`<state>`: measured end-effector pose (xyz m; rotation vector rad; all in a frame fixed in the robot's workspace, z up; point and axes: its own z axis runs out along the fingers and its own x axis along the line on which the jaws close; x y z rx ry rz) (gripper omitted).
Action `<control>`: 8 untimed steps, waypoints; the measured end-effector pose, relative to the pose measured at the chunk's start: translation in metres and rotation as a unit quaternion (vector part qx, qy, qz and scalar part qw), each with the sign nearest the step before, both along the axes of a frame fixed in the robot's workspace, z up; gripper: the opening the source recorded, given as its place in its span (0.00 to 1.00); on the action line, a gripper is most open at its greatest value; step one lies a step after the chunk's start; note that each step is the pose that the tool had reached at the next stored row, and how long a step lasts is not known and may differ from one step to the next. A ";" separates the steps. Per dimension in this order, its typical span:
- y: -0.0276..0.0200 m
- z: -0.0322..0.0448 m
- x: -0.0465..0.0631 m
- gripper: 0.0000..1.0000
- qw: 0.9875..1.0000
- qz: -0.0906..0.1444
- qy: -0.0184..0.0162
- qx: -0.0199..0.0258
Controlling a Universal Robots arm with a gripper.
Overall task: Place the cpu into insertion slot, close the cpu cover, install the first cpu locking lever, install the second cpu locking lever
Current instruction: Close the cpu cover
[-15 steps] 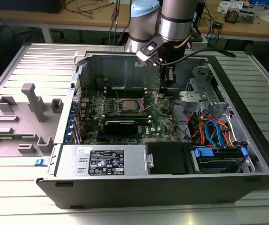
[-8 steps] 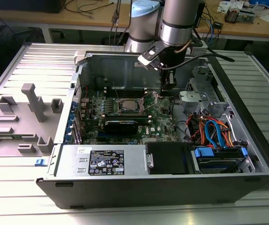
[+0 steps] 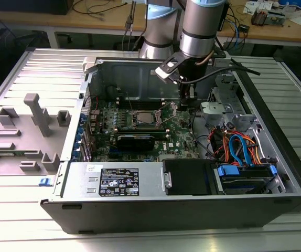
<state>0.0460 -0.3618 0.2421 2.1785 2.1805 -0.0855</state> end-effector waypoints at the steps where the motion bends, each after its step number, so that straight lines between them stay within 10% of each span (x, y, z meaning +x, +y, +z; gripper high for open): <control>1: 0.0001 -0.0008 0.000 0.11 1.000 0.000 0.000 0.000; 8: 0.0005 -0.0013 -0.006 0.11 1.000 0.003 0.001 0.000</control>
